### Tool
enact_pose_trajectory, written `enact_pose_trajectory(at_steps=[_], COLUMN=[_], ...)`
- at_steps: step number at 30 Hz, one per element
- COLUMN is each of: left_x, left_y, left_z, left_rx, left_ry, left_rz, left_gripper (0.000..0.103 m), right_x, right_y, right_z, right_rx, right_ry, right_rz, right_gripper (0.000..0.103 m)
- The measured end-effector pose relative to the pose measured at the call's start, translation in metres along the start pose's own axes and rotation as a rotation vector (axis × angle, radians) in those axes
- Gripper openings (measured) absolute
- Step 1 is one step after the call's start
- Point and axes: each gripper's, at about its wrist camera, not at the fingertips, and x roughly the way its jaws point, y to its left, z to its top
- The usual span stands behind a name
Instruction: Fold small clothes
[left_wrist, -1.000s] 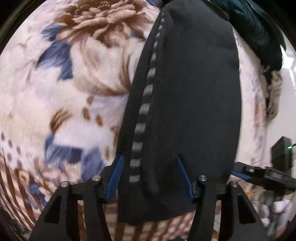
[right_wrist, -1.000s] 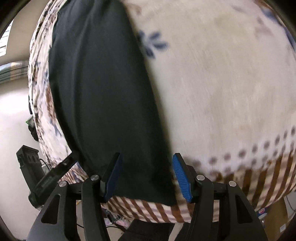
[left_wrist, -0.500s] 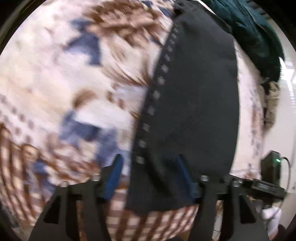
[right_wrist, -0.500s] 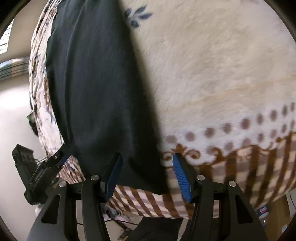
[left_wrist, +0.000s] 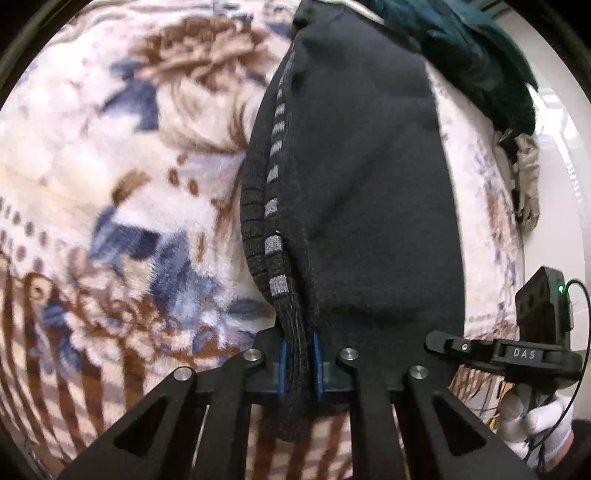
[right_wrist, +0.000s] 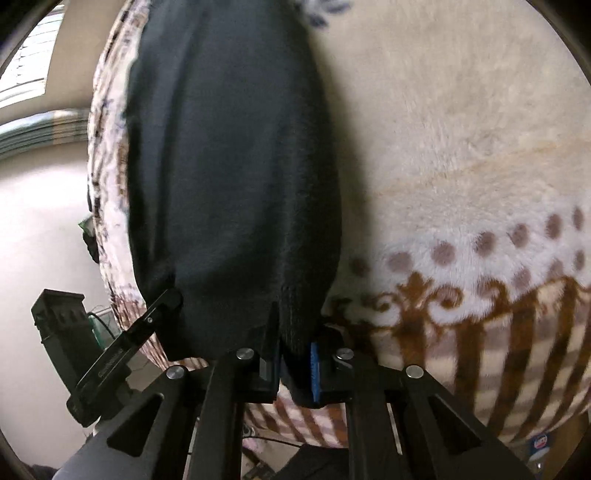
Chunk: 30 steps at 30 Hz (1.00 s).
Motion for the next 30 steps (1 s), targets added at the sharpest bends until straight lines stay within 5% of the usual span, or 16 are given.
enact_pose_trajectory(at_steps=[7, 13, 21, 30], left_x=[-0.074, -0.109, -0.075, 0.042], left_y=[-0.014, -0.056, -0.077, -0.068], left_z=[0.030, 0.109, 0.260, 0.413], left_rx=[0.005, -0.002, -0.013, -0.082], left_ry=[-0.143, -0.272, -0.329, -0.217], left_rz=[-0.101, -0.227, -0.301, -0.259], left_gripper=[0.008, 0.008, 0.008, 0.012], right_x=[-0.068, -0.140, -0.190, -0.140], right_y=[0.047, 0.100, 0.162, 0.188], right_z=[-0.006, 0.033, 0.166, 0.374], right_rx=[-0.055, -0.123, -0.185, -0.149], right_ry=[-0.133, -0.283, -0.478, -0.518], right_rz=[0.092, 0.156, 0.140, 0.041], right_gripper=[0.012, 0.011, 0.011, 0.011])
